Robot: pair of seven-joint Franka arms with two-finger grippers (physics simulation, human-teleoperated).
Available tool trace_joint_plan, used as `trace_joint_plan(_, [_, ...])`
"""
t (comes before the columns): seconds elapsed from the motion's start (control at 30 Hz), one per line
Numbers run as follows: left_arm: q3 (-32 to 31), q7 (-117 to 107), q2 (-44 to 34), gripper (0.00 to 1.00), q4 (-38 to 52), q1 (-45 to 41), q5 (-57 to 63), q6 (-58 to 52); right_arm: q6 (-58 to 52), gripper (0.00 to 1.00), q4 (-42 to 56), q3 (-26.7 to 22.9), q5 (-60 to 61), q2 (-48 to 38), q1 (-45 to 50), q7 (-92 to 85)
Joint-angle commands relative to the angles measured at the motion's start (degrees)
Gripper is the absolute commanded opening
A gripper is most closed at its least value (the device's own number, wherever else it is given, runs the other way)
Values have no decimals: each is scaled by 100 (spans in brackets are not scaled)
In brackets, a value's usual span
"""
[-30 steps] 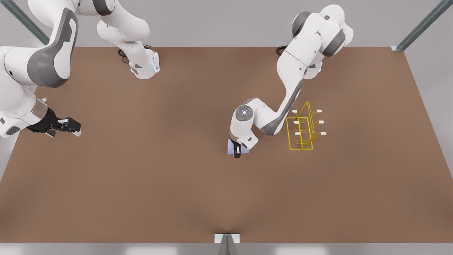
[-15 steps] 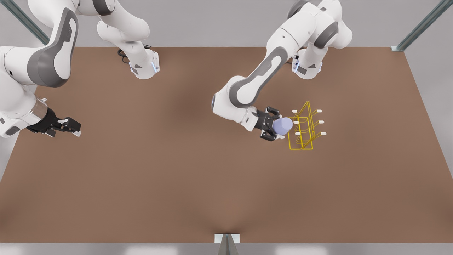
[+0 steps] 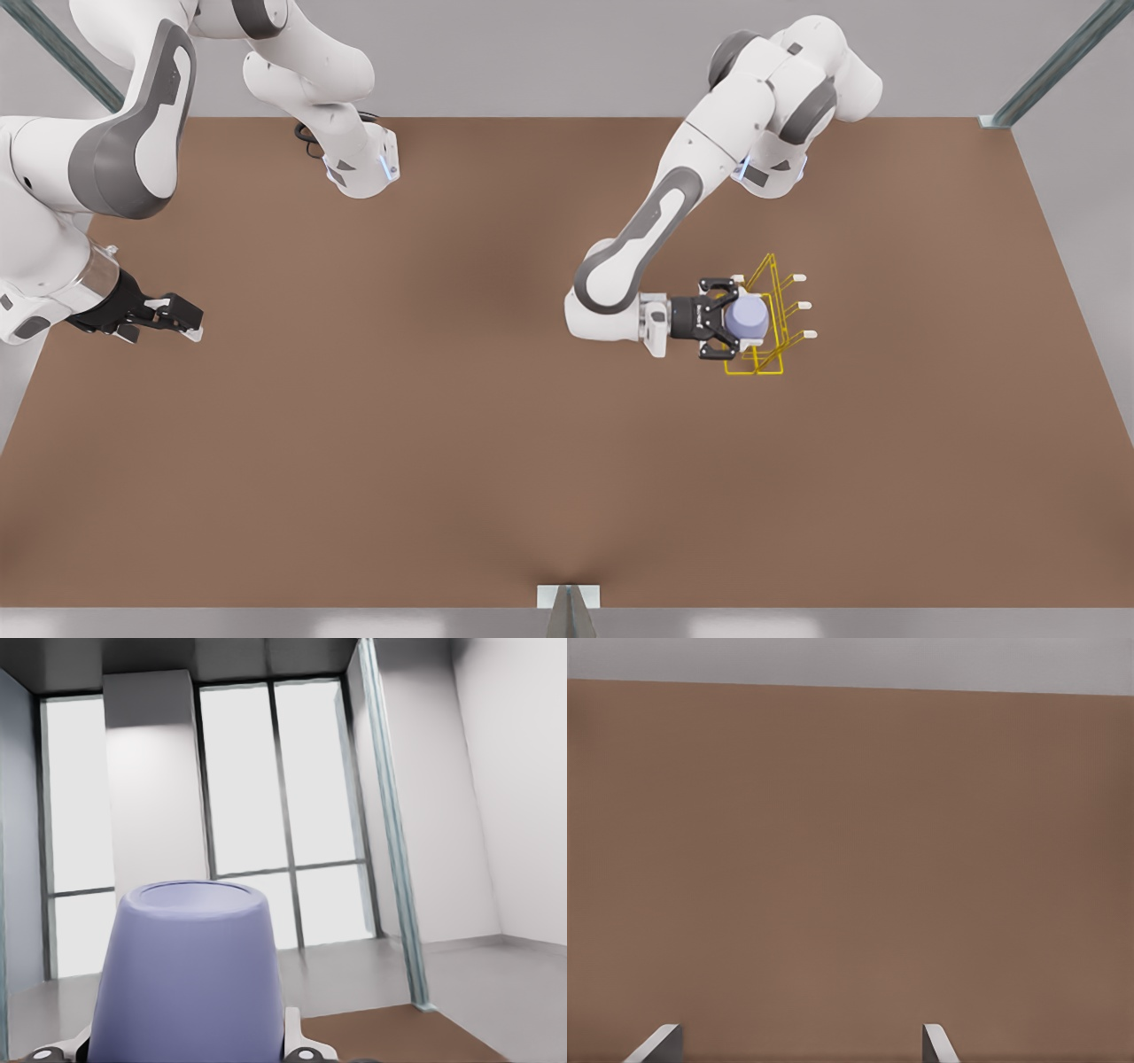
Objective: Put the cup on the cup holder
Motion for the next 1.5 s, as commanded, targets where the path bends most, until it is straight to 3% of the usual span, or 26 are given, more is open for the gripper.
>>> trace_joint_plan(0.0, [7, 205, 6, 80, -67, -1, -8, -8, 2, 100, 3, -2, 4, -7, -4, -1])
trace_joint_plan(1.1, [341, -1025, 630, 81, -357, 8, -544, 397, 2, 100, 3, -2, 4, 2, 23, -1])
trace_joint_plan(1.13, [341, -1025, 621, 100, -409, 17, -579, 397, 2, 100, 3, -2, 4, 2, 23, -1])
trace_joint_plan(1.37, [341, -990, 586, 100, -489, 8, -623, 388, 2, 100, 3, -2, 4, 20, 31, -1])
trace_joint_plan(1.47, [122, 423, -222, 100, -638, -62, -1045, 528, 11, 100, 3, -2, 4, 20, 31, -1])
